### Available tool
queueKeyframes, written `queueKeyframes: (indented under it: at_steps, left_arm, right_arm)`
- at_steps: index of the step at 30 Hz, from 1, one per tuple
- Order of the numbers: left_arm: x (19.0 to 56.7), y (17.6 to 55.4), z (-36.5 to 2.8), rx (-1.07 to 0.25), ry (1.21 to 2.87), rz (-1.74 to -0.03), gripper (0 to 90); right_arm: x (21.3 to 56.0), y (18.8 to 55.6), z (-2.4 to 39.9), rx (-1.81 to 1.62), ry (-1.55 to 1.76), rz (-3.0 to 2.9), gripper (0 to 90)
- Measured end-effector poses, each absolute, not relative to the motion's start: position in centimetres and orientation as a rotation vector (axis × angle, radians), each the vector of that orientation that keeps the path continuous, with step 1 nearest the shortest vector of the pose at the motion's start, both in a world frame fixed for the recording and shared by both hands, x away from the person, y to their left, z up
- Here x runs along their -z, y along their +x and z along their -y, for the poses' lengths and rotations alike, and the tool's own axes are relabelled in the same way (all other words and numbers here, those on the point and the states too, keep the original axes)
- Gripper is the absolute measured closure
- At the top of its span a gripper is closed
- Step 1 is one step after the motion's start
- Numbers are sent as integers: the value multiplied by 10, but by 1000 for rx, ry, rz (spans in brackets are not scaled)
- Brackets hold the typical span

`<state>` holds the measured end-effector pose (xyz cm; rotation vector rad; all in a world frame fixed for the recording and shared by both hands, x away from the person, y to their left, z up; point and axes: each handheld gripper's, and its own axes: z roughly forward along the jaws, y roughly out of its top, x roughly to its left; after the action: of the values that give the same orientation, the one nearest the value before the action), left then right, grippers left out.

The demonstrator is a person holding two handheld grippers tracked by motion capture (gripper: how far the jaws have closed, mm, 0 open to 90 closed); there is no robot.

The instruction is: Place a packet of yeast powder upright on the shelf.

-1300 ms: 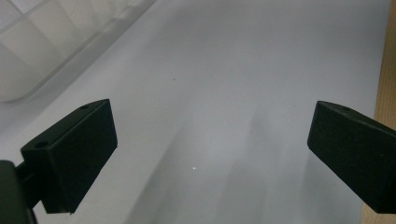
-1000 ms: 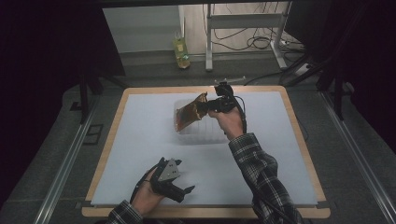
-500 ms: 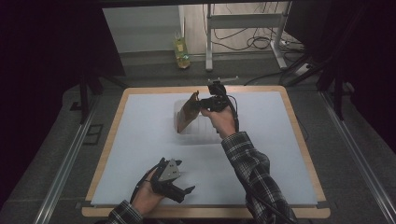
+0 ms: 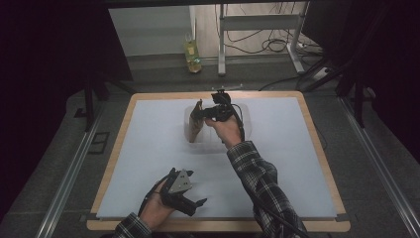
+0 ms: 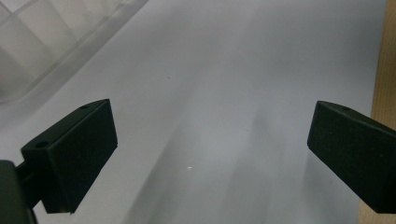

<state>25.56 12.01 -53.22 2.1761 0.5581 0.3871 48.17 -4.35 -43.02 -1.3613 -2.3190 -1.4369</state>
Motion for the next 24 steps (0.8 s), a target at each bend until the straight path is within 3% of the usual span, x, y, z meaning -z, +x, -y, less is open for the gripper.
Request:
queueKeyframes:
  at_steps: [13,24]
  left_arm:
    - [533,255,-119,-381,2177,-556,14]
    - [534,255,-118,-379,2183,-551,14]
  right_arm:
    - [426,480,42,1397,-1332,2409,405]
    - [424,473,46,1361,-1190,2541,342]
